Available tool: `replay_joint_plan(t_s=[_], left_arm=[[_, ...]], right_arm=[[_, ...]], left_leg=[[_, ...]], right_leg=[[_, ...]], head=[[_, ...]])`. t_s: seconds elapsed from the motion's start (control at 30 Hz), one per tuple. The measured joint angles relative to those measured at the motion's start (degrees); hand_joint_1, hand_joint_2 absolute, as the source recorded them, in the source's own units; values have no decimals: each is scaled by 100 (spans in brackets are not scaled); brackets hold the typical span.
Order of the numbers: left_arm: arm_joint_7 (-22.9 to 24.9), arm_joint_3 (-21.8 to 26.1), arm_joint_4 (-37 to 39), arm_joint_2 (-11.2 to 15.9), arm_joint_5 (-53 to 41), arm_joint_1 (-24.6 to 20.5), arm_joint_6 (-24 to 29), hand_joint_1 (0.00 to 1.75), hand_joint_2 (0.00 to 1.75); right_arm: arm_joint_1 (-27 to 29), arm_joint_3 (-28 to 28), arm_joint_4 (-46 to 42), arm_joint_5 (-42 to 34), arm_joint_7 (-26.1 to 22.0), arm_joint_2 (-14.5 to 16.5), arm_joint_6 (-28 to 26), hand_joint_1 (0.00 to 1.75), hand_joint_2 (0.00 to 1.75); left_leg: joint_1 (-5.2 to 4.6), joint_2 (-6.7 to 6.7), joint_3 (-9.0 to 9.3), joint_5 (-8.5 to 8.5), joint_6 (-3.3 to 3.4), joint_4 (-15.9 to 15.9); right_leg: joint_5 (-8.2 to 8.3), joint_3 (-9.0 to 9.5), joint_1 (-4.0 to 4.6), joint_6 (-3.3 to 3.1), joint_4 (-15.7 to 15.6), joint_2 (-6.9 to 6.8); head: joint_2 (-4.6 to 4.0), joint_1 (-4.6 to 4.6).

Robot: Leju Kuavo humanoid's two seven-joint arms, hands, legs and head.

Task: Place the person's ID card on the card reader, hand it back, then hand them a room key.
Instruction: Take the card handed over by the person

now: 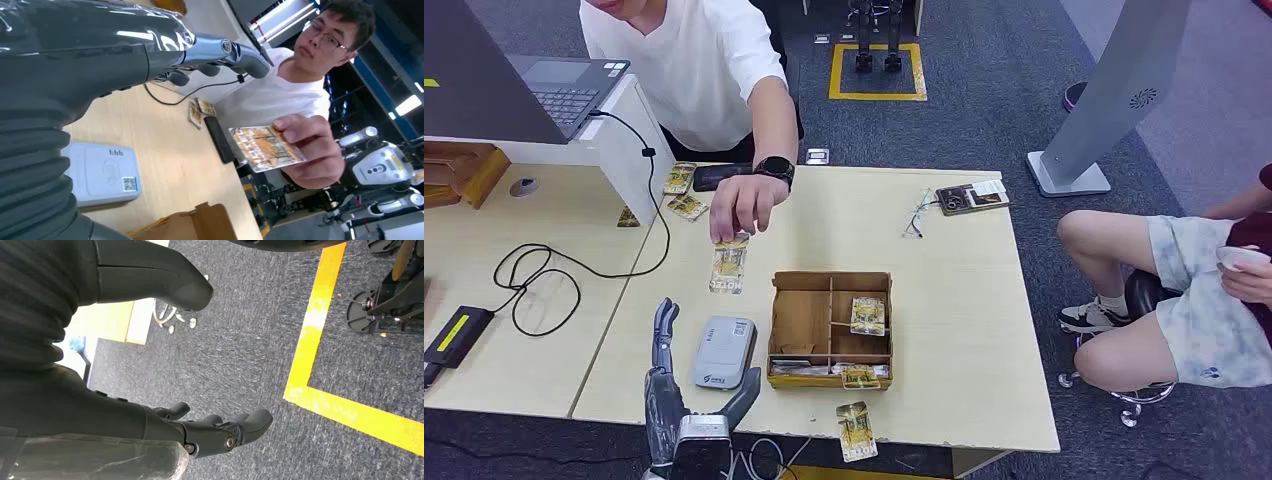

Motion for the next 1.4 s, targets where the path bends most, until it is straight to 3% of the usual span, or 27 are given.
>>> replay_joint_plan(t_s=[0.13,0.3,0.43,0.8,1.2,1.4], left_arm=[[-300,262,0,-180,-678,-67,1,0,175],[-1250,955,-16,-583,-1930,-271,1,0,175],[-1485,1435,-141,-705,-2545,-343,1,0,175],[-709,1802,-475,-741,-3973,-481,1,0,175],[-575,1804,-513,-741,-4067,-488,1,0,175],[-150,1805,-511,-741,-4343,-490,1,0,175]], right_arm=[[0,1,0,74,1,-1,3,0,175],[-8,60,15,129,0,-31,20,0,175],[-16,165,51,136,0,-97,31,0,175],[-38,372,110,136,43,-221,25,0,175],[-40,422,134,136,61,-250,24,0,175],[-41,451,139,136,61,-251,26,0,175]], left_leg=[[0,0,0,0,0,0],[0,1,4,1,-2,0],[1,9,9,1,-2,0],[1,10,9,2,-2,0],[1,10,9,2,-2,0],[1,10,9,2,-2,0]], right_leg=[[0,0,0,0,0,0],[1,3,0,0,0,4],[1,1,0,-1,1,12],[1,0,1,-1,1,12],[1,0,0,-1,1,12],[1,-1,0,-1,1,12]], head=[[0,1],[0,2],[0,-1],[0,-2],[0,-2],[0,-2]])
